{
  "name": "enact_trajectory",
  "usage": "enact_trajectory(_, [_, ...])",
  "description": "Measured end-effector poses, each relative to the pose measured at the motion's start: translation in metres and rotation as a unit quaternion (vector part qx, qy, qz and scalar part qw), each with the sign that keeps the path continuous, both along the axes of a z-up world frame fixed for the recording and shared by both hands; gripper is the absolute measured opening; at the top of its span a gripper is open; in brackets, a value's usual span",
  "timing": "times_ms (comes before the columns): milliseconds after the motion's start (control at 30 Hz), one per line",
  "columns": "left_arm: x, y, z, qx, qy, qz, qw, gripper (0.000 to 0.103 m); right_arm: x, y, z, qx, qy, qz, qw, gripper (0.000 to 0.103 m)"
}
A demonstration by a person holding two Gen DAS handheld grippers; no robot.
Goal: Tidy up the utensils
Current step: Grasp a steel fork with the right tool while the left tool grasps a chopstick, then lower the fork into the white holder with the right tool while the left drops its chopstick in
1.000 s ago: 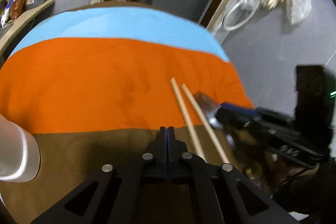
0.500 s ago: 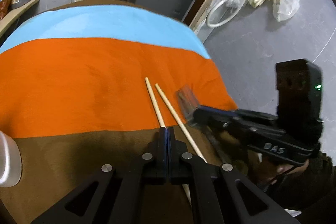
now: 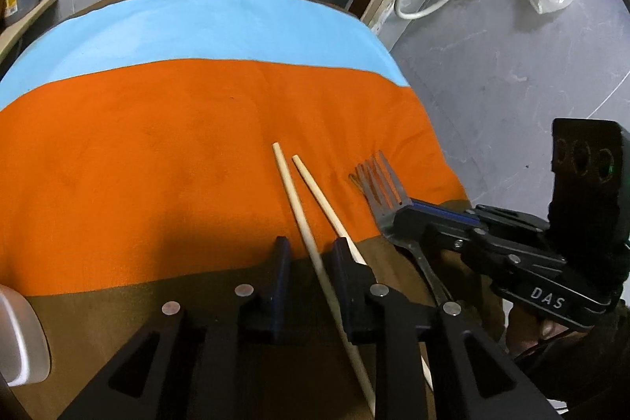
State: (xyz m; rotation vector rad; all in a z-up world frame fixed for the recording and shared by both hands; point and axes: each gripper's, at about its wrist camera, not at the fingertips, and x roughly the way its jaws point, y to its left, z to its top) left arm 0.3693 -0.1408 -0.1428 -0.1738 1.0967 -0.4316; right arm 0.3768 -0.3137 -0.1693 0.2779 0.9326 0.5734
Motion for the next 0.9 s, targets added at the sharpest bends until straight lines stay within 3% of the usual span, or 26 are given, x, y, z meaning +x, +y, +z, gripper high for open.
enact_trajectory(567, [0.023,0.01,-0.005,-0.023,0.071,0.019,0.9971,0.007,0.018,0.014,-0.008,-0.001,0.063,-0.019,0.998,0.004])
enact_trajectory(667, [0.012,0.014,0.002,-0.031,0.052,0.029,0.9977,0.005,0.007,0.016,0.008,0.012,0.033,-0.031,0.999,0.003])
enact_trajectory(900, [-0.035,0.035,0.045,-0.036,-0.048,0.059,0.9965,0.005,-0.025,0.021,0.043,0.037,-0.037,-0.065,0.997,0.003])
